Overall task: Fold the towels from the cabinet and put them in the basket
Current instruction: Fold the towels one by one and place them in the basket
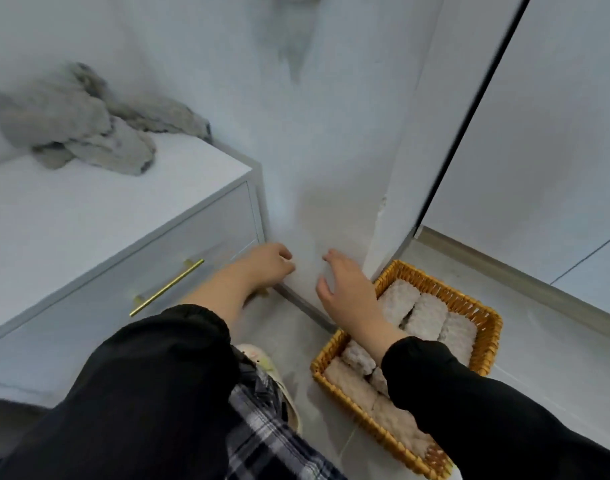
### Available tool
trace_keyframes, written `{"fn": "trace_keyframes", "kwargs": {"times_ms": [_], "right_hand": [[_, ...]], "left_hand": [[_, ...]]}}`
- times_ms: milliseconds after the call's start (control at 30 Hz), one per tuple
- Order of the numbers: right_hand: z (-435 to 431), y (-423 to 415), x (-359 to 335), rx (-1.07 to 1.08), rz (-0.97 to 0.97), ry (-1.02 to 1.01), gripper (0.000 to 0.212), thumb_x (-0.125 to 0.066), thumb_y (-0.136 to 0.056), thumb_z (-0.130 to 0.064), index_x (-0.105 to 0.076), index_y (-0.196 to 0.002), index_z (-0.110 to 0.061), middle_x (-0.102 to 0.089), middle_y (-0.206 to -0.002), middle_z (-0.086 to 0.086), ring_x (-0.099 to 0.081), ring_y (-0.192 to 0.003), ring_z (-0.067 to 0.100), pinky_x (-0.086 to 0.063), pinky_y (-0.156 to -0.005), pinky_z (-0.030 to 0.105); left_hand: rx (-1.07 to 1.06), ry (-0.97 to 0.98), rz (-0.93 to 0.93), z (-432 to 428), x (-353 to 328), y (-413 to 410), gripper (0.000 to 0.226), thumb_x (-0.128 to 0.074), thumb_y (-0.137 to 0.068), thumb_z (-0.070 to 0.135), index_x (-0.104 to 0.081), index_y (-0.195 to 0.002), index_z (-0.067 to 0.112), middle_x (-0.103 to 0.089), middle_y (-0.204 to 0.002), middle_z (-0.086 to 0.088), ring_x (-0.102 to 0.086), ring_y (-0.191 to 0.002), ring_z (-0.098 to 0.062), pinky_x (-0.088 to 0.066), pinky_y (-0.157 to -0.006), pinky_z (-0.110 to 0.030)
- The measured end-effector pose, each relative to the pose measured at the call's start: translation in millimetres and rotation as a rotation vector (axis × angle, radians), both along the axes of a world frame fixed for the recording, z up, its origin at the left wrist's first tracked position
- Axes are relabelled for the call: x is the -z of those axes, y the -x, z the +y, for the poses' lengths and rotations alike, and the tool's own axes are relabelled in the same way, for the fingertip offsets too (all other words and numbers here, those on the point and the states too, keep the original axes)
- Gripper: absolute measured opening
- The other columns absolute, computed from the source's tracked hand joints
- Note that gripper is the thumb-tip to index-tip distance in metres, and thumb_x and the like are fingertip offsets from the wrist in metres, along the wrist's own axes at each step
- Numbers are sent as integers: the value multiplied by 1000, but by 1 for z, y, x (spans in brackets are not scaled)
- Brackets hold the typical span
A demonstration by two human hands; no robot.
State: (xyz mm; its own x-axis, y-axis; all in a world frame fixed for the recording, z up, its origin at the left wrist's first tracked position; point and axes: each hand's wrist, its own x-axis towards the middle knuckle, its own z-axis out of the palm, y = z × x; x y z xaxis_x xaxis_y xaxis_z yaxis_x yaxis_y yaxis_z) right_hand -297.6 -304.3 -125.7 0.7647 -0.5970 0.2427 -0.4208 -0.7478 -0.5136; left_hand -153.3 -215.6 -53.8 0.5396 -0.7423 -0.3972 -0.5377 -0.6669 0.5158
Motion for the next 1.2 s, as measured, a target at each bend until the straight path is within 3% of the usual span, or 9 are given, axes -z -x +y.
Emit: {"fn": "trace_keyframes", "kwargs": {"times_ms": [67,433,600,733,800,900,1000,1100,1200], "right_hand": [[9,-22,-24,-45,-22,-37,45,-48,-95,-23,-45,-138,-9,-44,-145,7,-39,-134,19,-29,-109,26],[80,-143,-115,-298,-108,-94,45,-45,-96,-27,-41,-139,-15,-45,-140,0,-40,-129,16,-32,-96,23],[115,-196,-110,-348,-52,-99,45,-45,-97,-27,-41,-139,-13,-48,-137,3,-39,-127,18,-36,-99,30],[126,-233,-104,-343,-30,-57,49,-46,-96,-28,-38,-140,-9,-45,-141,6,-37,-129,22,-31,-108,36],[128,-252,-104,-294,5,-12,53,-44,-96,-30,-32,-143,-10,-34,-149,8,-31,-134,24,-26,-111,43],[133,-285,-104,-210,125,32,60,-36,-98,-36,-14,-150,-16,-1,-160,5,-8,-145,27,-11,-112,60],[133,-314,-102,-158,178,47,61,-29,-99,-41,-4,-153,-24,9,-161,0,2,-147,27,-5,-109,68],[126,-335,-98,-151,220,107,62,-32,-99,-40,-6,-152,-26,-8,-160,1,-11,-144,29,-9,-107,68],[115,-345,-98,-135,133,225,43,-41,-96,-24,-38,-138,-18,-45,-137,6,-39,-121,28,-30,-98,51]], "left_hand": [[-87,78,-55,25,-23,-16,39,-50,-96,26,-51,-133,14,-53,-136,-6,-51,-121,-23,-37,-95,-26],[-586,435,-344,151,-73,-82,46,-48,-95,14,-42,-140,14,-42,-146,-6,-36,-135,-22,-28,-108,-30],[-723,324,-378,189,-42,-109,58,-46,-95,18,-26,-148,9,-36,-149,-11,-26,-140,-28,-23,-113,-35],[-607,8,-531,200,-26,-133,63,-33,-99,36,-8,-152,12,-16,-158,-8,-4,-147,-29,-13,-117,-45],[-535,-88,-543,200,-26,-146,60,-25,-100,43,-8,-152,16,-6,-160,-6,4,-147,-29,-8,-116,-50],[-503,-151,-562,200,-23,-163,61,-16,-99,51,-6,-152,23,3,-161,-3,8,-147,-27,-3,-116,-52],[-512,-149,-570,197,-20,-170,61,-15,-98,52,-5,-152,25,4,-161,-2,9,-147,-26,-2,-117,-52],[-526,-127,-581,197,-18,-175,61,-17,-98,52,-7,-152,26,3,-161,-2,8,-147,-26,-2,-116,-52],[-529,-98,-593,198,-17,-177,61,-20,-98,53,-11,-151,26,-1,-161,-2,6,-148,-25,-4,-116,-52]]}}
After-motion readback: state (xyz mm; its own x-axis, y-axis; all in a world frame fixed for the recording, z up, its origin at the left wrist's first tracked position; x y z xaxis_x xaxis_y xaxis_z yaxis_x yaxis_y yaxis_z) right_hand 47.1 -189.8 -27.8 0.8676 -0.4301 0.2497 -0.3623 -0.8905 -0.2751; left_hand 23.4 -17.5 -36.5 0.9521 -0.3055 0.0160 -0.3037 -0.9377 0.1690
